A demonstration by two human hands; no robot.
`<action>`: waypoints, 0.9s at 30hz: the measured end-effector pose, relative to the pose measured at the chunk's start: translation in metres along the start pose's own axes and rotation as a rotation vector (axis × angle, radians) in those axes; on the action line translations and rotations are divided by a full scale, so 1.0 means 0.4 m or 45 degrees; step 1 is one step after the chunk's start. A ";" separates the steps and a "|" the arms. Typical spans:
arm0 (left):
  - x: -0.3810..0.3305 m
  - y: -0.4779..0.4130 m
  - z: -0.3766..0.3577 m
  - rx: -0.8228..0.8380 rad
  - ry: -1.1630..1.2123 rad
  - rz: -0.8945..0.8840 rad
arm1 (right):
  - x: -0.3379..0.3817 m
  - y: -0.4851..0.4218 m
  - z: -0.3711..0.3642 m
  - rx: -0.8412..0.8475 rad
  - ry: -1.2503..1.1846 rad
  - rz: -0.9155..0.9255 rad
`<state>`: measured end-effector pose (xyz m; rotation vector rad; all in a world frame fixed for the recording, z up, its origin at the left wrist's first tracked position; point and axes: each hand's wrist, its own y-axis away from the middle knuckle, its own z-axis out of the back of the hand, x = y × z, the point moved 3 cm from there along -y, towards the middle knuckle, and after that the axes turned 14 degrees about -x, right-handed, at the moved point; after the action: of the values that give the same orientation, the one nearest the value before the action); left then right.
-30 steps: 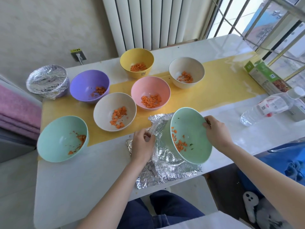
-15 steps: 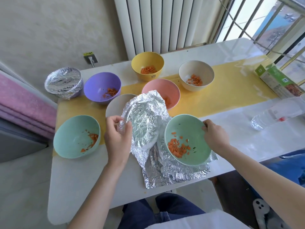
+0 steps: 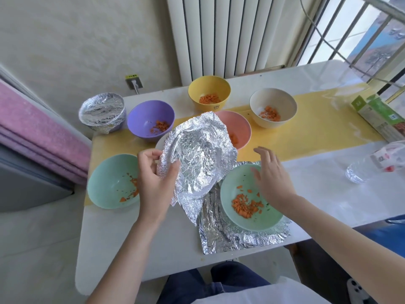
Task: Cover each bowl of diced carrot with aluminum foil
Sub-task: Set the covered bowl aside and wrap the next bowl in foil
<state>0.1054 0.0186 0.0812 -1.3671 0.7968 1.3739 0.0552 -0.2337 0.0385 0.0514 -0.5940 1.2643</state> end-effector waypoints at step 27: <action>0.361 -0.140 0.393 -0.308 -0.827 0.262 | 0.313 -0.097 -0.204 0.169 -0.623 -0.305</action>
<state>0.1286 0.2102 -0.0258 -0.9258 0.3445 1.9799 0.1439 -0.1072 0.0359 0.5398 -0.8933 1.0565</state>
